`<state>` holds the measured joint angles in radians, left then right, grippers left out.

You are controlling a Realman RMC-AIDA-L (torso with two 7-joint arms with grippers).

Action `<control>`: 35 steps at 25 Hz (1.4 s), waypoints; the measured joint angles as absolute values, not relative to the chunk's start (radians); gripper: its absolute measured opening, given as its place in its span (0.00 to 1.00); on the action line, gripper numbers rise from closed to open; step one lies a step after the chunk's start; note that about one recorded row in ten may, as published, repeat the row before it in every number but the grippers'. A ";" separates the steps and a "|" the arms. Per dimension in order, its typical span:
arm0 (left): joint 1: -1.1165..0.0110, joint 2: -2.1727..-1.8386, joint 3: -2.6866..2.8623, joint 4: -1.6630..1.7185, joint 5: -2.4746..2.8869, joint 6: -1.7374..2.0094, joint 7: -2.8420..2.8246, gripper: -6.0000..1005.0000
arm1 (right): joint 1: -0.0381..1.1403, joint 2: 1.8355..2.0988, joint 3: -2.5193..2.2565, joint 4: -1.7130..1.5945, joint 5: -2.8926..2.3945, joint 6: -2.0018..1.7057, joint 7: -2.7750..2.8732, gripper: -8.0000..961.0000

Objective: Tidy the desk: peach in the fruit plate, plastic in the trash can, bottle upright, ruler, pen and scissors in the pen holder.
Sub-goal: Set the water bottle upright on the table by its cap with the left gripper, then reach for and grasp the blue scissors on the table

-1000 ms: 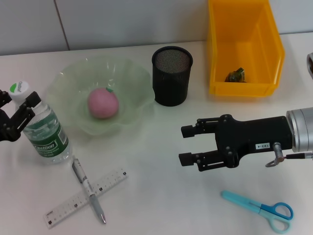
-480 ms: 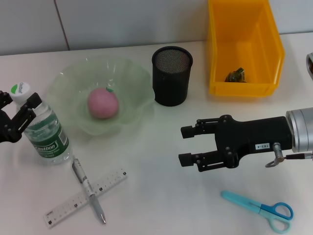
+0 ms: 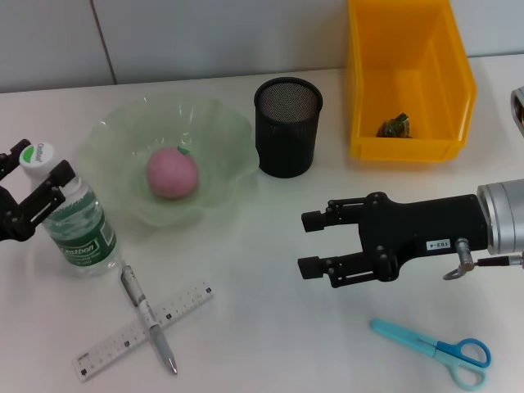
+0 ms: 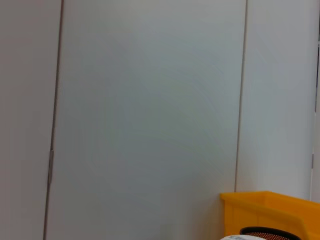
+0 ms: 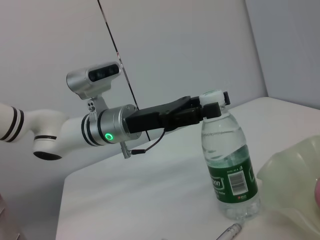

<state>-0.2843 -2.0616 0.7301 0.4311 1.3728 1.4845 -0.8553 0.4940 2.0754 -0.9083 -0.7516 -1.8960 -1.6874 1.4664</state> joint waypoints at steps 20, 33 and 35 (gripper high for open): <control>-0.241 -2.059 0.729 0.457 1.374 1.614 -0.920 0.83 | 0.491 2.075 -0.908 -0.750 -1.896 -1.687 1.470 0.78; -0.195 -2.037 0.705 0.596 1.372 1.919 -1.205 0.83 | 0.492 2.075 -0.899 -0.741 -1.896 -1.680 1.475 0.79; -0.196 -2.030 0.744 0.635 1.374 1.941 -1.252 0.83 | 0.494 2.075 -0.899 -0.741 -1.896 -1.679 1.478 0.78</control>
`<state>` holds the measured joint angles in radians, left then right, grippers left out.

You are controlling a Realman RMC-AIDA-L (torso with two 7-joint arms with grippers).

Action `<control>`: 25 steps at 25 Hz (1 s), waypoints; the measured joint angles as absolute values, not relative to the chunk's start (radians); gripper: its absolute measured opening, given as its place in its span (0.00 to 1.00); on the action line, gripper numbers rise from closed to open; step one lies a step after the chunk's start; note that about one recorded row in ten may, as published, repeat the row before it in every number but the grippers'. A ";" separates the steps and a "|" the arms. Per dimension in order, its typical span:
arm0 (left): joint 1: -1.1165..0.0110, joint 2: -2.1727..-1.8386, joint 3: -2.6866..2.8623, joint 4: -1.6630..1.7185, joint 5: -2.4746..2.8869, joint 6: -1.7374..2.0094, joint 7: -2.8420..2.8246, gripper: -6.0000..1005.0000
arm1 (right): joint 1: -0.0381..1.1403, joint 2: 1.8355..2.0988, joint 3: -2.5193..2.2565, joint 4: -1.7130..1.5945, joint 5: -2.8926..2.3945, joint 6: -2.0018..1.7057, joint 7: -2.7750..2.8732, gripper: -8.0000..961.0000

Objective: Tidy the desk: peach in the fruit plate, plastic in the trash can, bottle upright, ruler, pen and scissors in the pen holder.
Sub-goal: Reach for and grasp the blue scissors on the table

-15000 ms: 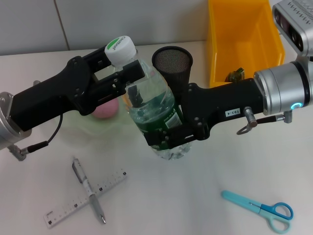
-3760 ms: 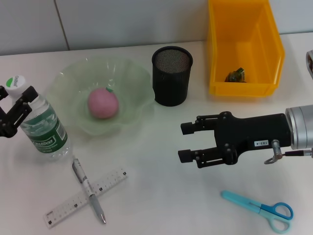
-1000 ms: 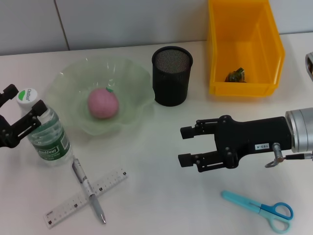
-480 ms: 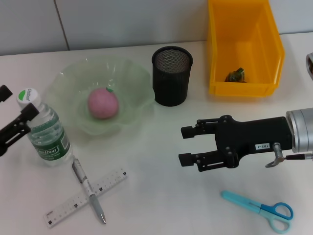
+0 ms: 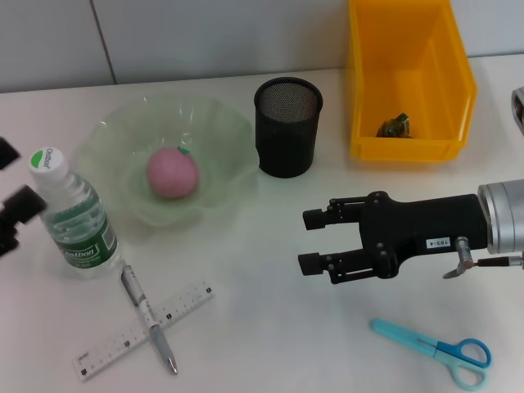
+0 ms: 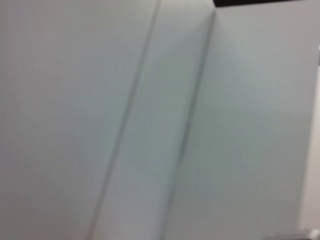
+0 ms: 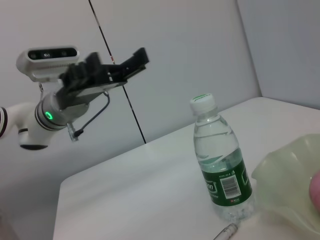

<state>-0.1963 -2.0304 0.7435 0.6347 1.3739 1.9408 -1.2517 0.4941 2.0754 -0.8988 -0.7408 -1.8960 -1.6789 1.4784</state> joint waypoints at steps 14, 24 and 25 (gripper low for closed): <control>-0.267 -2.050 0.938 0.859 1.574 1.936 -1.417 0.83 | 0.500 2.071 -0.872 -0.747 -1.896 -1.683 1.513 0.78; -0.357 -2.064 0.945 0.875 1.796 1.876 -1.418 0.83 | 0.495 2.055 -0.875 -0.751 -1.898 -1.686 1.565 0.78; -0.367 -2.064 0.947 0.877 1.841 1.862 -1.416 0.83 | 0.498 2.052 -0.879 -0.752 -1.903 -1.687 1.585 0.78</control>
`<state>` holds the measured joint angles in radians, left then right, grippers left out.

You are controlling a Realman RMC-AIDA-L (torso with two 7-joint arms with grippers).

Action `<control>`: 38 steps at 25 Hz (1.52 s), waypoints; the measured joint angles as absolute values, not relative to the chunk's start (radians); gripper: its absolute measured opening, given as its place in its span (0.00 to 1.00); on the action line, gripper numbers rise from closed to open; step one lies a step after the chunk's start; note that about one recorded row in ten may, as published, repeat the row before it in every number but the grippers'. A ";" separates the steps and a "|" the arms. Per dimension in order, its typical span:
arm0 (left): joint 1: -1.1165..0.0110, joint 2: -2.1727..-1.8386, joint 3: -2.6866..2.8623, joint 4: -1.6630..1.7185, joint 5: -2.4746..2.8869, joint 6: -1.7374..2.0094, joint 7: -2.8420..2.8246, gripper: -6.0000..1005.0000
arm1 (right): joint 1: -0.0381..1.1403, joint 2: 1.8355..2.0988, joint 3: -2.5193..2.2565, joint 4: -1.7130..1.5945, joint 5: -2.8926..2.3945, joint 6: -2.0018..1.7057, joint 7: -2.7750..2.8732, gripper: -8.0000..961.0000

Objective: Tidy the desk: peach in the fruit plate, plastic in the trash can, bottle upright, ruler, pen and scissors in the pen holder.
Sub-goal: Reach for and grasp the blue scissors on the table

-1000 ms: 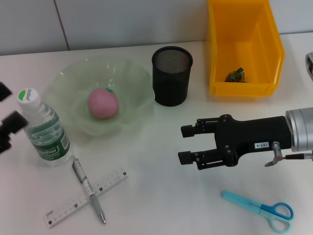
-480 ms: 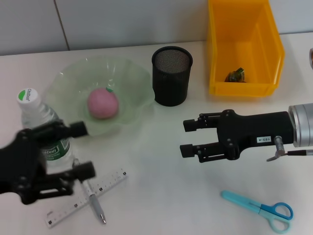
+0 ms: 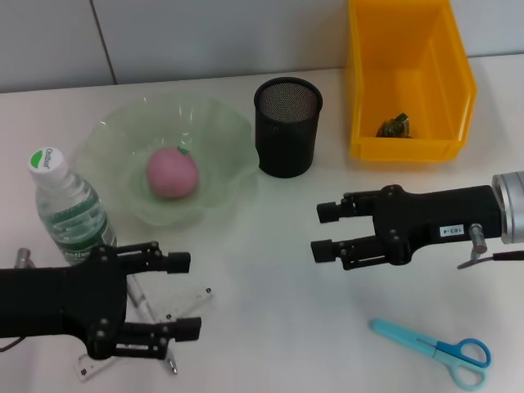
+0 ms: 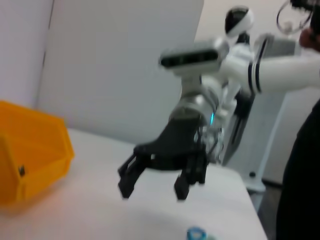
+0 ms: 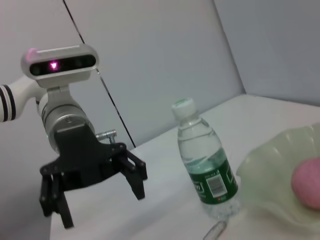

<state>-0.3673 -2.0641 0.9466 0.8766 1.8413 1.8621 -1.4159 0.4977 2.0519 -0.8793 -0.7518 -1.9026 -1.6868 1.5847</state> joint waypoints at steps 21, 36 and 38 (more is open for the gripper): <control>-0.387 -2.069 0.962 0.897 1.956 1.825 -1.275 0.83 | 0.618 2.063 -1.072 -1.314 -2.376 -1.994 2.383 0.78; -0.408 -2.069 0.956 0.849 1.950 1.792 -1.283 0.83 | 0.753 2.079 -1.430 -1.261 -2.636 -1.987 2.607 0.78; -0.408 -2.069 0.956 0.849 1.950 1.791 -1.283 0.83 | 0.750 2.080 -1.476 -1.266 -2.640 -1.970 2.620 0.78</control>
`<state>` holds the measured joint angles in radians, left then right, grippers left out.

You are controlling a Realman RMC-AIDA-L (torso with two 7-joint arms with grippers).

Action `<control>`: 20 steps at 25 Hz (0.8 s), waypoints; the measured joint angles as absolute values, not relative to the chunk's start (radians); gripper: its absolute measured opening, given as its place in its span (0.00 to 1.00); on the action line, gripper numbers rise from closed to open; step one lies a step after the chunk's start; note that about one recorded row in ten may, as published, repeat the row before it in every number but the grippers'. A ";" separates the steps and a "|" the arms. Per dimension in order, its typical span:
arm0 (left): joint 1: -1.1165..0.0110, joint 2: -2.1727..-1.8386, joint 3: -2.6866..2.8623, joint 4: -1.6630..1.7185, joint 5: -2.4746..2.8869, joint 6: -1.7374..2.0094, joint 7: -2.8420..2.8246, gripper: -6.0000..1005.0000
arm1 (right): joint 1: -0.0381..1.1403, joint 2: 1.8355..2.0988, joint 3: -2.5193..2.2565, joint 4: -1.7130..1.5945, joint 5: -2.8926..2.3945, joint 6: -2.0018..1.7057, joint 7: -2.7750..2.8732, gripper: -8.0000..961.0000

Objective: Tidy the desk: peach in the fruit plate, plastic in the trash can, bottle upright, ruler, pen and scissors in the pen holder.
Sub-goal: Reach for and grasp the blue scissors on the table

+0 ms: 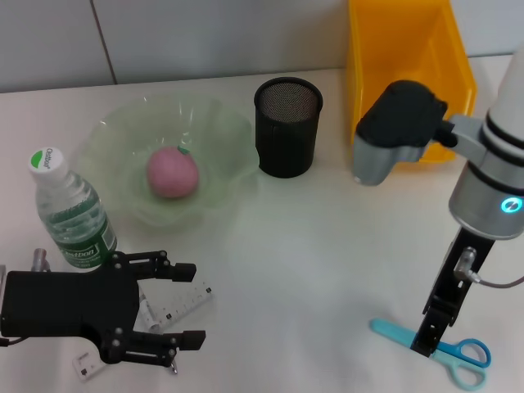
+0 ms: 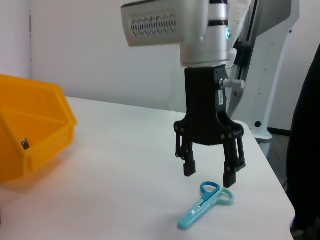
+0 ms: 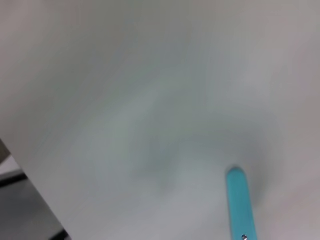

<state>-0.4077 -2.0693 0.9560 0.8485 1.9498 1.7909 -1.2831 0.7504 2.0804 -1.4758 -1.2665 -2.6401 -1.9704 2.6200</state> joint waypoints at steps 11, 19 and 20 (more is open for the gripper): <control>-0.410 -2.066 0.953 0.848 1.953 1.789 -1.285 0.83 | 0.729 2.087 -1.606 -1.291 -2.650 -1.881 2.663 0.78; -0.413 -2.065 0.954 0.848 1.958 1.788 -1.286 0.83 | 0.698 2.089 -1.661 -1.301 -2.644 -1.819 2.663 0.78; -0.413 -2.065 0.954 0.848 1.958 1.788 -1.286 0.83 | 0.695 2.089 -1.670 -1.299 -2.644 -1.812 2.663 0.78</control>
<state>-0.4128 -2.0648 0.9541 0.8482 1.9580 1.7884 -1.2855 0.6953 2.0893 -1.6700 -1.2993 -2.6435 -1.8119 2.6633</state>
